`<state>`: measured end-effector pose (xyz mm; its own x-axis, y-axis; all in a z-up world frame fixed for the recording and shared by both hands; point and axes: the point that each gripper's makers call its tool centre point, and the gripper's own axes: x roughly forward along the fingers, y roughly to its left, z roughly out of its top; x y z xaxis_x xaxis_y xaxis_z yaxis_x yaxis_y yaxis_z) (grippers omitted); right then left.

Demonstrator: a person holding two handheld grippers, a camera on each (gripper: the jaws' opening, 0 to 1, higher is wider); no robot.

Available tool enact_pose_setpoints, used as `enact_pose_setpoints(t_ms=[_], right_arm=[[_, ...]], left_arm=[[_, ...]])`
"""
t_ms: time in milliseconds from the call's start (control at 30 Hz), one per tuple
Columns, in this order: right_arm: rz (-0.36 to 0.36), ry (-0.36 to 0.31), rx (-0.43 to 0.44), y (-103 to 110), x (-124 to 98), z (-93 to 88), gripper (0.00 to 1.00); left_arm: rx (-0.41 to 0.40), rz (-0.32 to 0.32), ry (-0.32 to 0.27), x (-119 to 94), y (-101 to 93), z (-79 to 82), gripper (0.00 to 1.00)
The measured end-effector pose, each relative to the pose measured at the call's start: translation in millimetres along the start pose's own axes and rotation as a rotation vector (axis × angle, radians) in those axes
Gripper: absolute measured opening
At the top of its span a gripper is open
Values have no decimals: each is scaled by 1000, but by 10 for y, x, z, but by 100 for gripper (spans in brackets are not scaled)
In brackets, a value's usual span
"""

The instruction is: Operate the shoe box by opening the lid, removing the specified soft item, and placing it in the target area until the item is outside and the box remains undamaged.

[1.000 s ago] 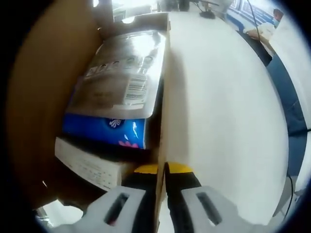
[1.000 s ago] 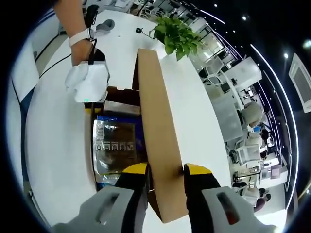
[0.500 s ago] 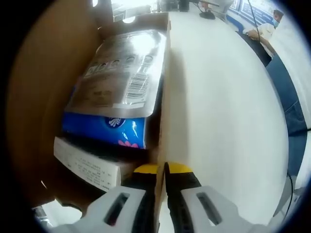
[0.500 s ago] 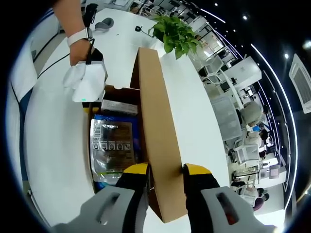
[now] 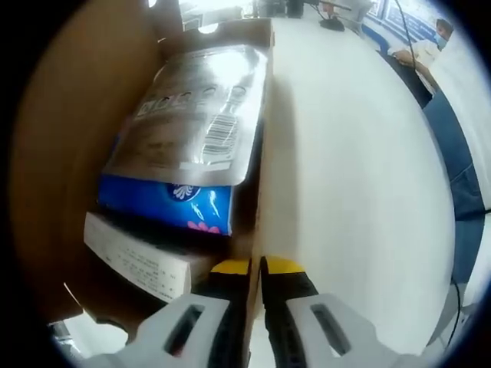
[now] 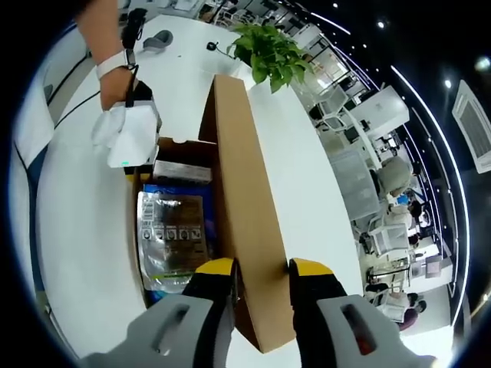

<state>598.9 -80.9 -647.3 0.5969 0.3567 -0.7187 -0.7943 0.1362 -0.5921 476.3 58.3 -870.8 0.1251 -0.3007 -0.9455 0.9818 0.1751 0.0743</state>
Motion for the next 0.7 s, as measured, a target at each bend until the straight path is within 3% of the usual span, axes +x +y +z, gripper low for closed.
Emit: enact_pose_setpoints(t_ms=[700], right_arm=[[14, 8, -4, -58, 34, -2, 25]], left_arm=[[-19, -11, -4, 38, 36, -10, 4]])
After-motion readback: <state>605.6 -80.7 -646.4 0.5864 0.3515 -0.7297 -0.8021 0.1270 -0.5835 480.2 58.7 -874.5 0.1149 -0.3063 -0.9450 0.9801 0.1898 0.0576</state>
